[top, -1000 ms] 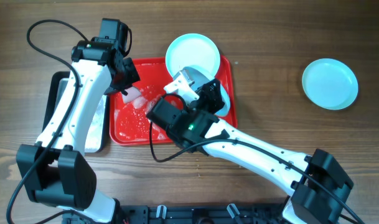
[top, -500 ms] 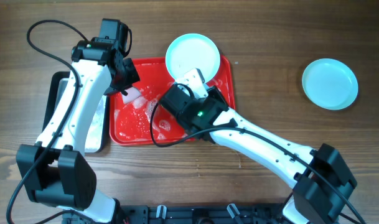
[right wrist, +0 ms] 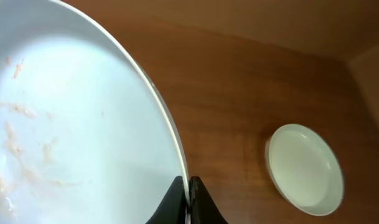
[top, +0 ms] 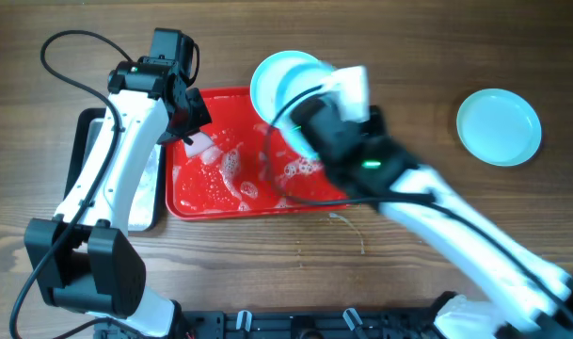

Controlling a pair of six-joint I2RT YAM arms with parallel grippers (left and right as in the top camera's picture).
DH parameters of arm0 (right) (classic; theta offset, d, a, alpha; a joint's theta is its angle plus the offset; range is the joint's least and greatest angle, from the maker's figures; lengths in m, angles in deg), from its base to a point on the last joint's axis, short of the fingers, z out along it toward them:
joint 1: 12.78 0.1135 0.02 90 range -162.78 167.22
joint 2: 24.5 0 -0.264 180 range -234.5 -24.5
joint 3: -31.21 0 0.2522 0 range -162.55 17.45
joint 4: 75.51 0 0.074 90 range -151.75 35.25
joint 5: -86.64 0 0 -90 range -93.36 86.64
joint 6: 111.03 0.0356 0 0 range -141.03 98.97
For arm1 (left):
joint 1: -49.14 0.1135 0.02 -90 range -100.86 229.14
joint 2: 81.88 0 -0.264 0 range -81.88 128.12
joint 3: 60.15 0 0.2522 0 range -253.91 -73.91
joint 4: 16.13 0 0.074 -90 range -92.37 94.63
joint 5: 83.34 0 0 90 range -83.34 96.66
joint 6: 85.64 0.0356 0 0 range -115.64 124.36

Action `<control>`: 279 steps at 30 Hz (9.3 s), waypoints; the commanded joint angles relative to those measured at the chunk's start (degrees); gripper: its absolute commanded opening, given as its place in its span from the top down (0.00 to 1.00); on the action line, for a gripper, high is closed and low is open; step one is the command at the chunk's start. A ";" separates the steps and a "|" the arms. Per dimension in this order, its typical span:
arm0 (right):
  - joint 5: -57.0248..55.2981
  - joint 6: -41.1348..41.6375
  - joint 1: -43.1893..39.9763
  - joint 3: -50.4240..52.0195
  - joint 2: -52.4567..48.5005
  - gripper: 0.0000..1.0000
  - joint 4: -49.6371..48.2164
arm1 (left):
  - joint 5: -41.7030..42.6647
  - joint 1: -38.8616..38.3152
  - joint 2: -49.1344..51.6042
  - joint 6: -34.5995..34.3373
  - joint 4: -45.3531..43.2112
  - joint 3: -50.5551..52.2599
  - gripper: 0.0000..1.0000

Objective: Clean dirty plates on tray and stack at the side

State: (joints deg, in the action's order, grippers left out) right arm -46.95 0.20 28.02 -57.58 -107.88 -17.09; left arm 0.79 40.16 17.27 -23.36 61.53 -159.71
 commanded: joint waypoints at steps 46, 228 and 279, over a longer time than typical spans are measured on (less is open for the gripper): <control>51.58 4.46 -78.97 -0.28 -29.59 0.96 -11.37 | 0.31 0.20 -0.46 0.28 0.07 -0.55 0.96; 55.74 10.84 -10.05 -14.47 -46.51 0.96 -2.54 | -9.49 -4.98 22.91 6.27 -16.90 -0.44 0.96; 56.61 10.32 -10.05 -14.47 -46.51 0.95 -1.88 | 7.17 -1.57 23.47 5.66 -21.73 4.13 0.96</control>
State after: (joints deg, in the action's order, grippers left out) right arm 12.76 11.66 17.59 -74.45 -151.37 -20.02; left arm 12.09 38.55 38.49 -14.99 46.27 -159.47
